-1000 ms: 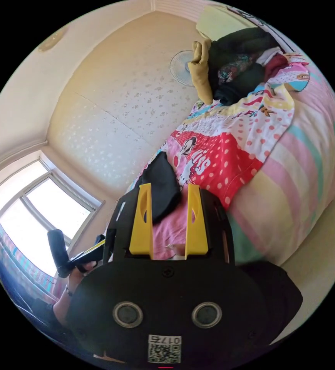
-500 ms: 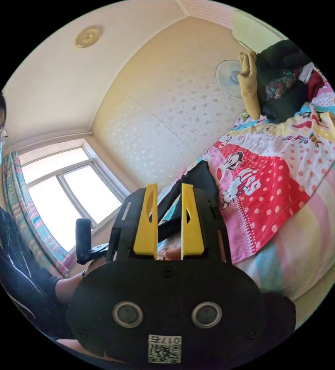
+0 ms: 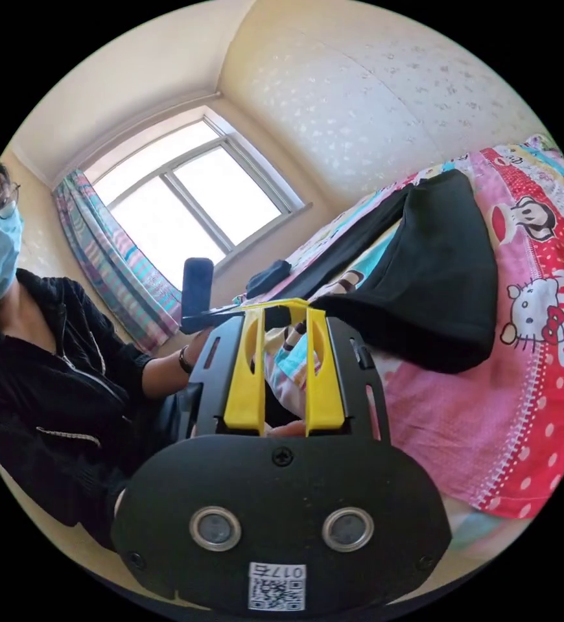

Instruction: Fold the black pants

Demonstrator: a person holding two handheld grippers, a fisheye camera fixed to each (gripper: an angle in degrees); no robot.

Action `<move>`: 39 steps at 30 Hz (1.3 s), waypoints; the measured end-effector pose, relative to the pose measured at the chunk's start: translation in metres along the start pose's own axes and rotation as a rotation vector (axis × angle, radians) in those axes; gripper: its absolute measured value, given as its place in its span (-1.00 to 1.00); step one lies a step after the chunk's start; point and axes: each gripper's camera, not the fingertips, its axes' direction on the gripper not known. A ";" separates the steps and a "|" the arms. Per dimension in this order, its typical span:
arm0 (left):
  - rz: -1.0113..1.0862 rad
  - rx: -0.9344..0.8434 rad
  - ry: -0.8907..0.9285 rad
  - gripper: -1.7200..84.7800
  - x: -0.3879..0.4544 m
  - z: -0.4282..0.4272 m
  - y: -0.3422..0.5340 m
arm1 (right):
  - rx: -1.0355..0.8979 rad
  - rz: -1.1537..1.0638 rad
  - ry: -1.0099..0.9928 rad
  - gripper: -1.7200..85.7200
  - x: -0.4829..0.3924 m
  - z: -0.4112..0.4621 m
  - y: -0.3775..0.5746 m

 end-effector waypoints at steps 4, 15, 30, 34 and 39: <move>0.010 -0.005 -0.015 -0.96 0.003 -0.001 0.003 | 0.092 0.046 0.021 -0.69 0.008 -0.001 0.002; 0.063 0.012 -0.049 -0.98 0.014 -0.004 0.026 | 0.194 0.235 0.046 -0.77 0.030 0.012 0.008; -0.239 0.031 0.124 -0.77 -0.085 -0.019 0.039 | 0.230 0.071 -0.039 -0.91 0.018 0.031 0.003; -0.277 0.003 0.110 -0.75 -0.099 -0.003 0.049 | 0.145 0.056 -0.049 -0.91 0.018 0.051 -0.003; -0.423 0.076 0.255 -0.73 -0.130 0.013 0.074 | 0.133 0.051 -0.043 -0.91 0.019 0.052 -0.004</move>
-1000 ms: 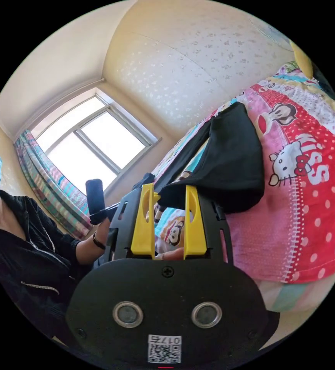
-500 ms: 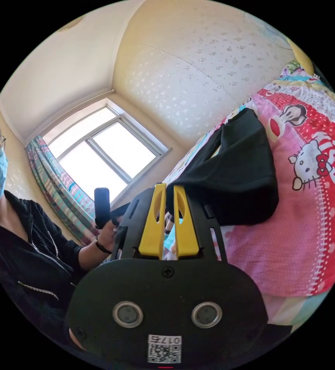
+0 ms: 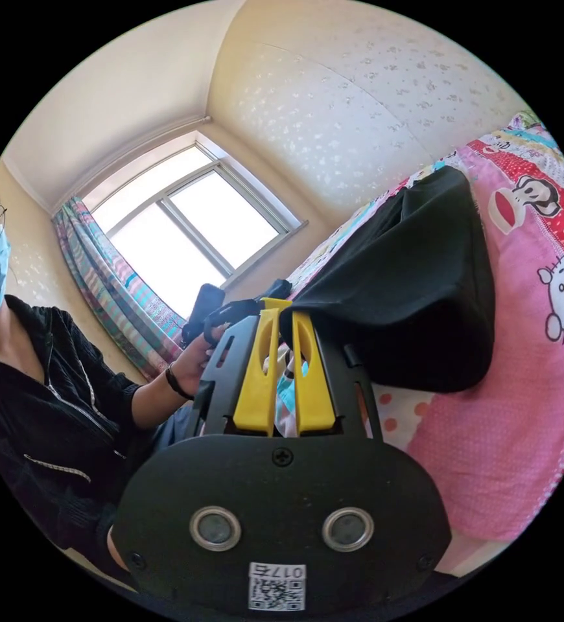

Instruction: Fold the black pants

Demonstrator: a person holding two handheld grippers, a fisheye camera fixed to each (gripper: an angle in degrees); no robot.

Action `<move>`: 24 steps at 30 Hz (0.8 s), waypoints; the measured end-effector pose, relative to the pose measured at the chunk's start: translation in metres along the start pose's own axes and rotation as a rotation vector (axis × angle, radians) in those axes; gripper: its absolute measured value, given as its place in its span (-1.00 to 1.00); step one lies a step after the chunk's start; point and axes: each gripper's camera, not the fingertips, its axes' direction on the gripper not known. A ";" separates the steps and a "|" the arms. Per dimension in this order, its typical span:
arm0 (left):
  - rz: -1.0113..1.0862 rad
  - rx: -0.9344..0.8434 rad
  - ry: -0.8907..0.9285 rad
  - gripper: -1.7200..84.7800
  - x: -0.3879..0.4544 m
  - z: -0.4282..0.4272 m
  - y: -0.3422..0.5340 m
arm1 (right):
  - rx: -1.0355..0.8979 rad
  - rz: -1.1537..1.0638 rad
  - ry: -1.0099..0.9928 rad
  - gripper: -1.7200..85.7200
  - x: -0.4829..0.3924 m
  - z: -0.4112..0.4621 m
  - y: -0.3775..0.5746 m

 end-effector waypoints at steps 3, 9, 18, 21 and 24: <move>-0.078 -0.001 0.071 -0.73 -0.019 0.012 0.002 | 0.022 0.010 -0.033 -0.91 0.005 -0.003 0.001; -0.141 0.035 0.090 -0.75 -0.038 0.031 0.002 | 0.037 0.011 -0.084 -0.92 0.011 -0.008 0.003; -0.120 -0.016 0.081 -0.84 -0.042 0.058 0.001 | 0.027 0.043 -0.106 -0.93 0.021 -0.006 0.005; -0.116 -0.001 0.106 -0.96 -0.043 0.061 0.006 | -0.020 0.040 -0.078 -0.93 0.020 -0.003 0.002; -0.065 0.014 0.090 -0.98 -0.037 0.060 0.010 | -0.004 0.047 -0.089 -0.92 0.022 -0.007 0.004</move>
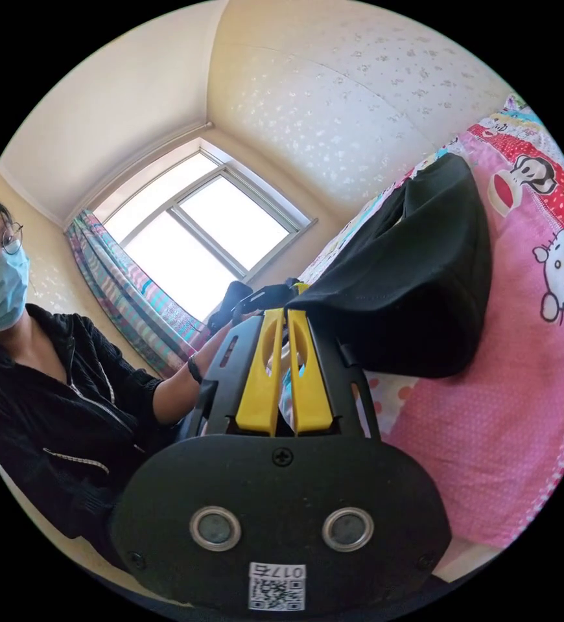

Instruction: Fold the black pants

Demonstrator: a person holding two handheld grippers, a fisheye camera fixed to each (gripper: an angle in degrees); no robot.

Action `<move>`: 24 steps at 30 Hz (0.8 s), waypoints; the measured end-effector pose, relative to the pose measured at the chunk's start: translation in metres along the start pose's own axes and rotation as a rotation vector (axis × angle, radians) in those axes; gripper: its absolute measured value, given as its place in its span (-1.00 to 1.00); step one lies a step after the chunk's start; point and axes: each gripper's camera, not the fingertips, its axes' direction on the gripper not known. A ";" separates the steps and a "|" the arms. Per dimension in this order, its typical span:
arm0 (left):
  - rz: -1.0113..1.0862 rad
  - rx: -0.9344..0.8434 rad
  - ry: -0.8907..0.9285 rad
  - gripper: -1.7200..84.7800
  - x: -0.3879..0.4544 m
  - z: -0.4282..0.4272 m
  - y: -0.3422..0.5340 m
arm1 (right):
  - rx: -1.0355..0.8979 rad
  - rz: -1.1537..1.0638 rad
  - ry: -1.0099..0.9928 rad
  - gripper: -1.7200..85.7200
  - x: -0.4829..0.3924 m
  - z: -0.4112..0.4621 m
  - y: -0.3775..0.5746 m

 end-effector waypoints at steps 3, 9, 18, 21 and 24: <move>-0.014 -0.004 -0.008 -0.98 -0.002 0.002 0.003 | 0.017 0.015 -0.019 -0.92 0.003 -0.003 0.002; -0.039 -0.026 -0.013 -0.91 -0.005 0.005 0.014 | 0.038 0.011 0.011 -0.87 0.002 -0.006 0.004; -0.023 -0.006 -0.016 -0.82 -0.004 0.007 0.022 | -0.061 0.075 0.162 -0.77 0.001 0.000 0.000; -0.007 -0.021 -0.038 -0.82 -0.001 0.012 0.022 | -0.050 0.110 0.145 -0.78 0.003 0.007 -0.001; 0.024 -0.024 -0.110 -0.79 0.006 0.013 0.021 | -0.046 0.136 0.226 -0.85 0.000 0.010 -0.001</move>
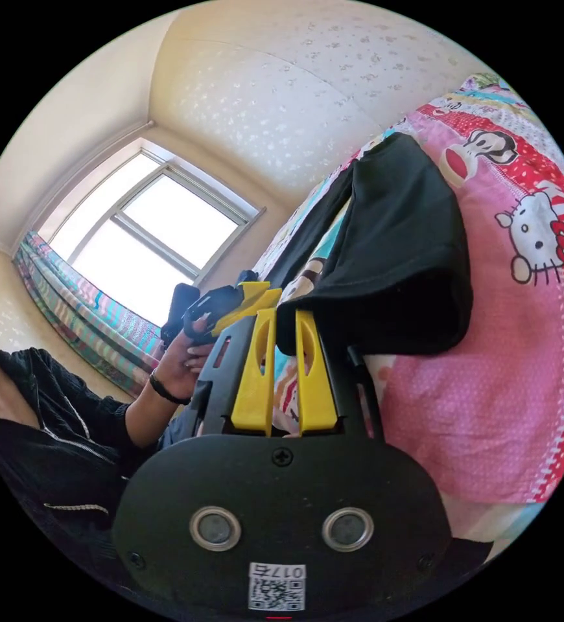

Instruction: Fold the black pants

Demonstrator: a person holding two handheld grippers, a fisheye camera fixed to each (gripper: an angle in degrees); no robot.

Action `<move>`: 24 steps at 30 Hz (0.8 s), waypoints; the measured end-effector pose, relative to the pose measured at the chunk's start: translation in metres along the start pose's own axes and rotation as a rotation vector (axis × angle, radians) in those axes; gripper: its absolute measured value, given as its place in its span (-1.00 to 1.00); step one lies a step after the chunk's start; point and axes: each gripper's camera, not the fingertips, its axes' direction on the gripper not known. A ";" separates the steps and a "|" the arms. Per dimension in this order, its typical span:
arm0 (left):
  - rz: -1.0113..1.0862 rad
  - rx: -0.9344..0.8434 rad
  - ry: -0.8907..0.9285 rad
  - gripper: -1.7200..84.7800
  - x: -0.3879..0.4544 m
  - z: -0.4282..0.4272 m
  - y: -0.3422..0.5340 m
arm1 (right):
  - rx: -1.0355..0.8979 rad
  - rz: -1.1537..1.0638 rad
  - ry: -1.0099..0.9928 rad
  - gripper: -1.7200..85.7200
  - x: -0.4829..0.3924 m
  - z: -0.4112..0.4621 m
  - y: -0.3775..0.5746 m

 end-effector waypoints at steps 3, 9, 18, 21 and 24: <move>0.005 0.000 0.003 -0.78 0.002 -0.001 -0.003 | 0.027 -0.092 -0.042 -0.89 -0.009 -0.013 0.002; -0.030 -0.037 0.022 -0.73 -0.005 0.011 -0.017 | 0.104 -0.140 -0.201 -0.93 -0.001 -0.033 0.010; -0.044 -0.076 0.011 -0.73 -0.011 0.029 -0.031 | 0.084 -0.171 -0.194 -0.93 -0.005 -0.036 0.011; -0.046 -0.082 0.037 -0.76 -0.016 0.028 -0.031 | 0.077 -0.170 -0.205 -0.93 -0.003 -0.038 0.010; -0.063 -0.071 0.088 -0.85 -0.022 0.022 -0.030 | 0.076 -0.166 -0.208 -0.93 -0.002 -0.041 0.010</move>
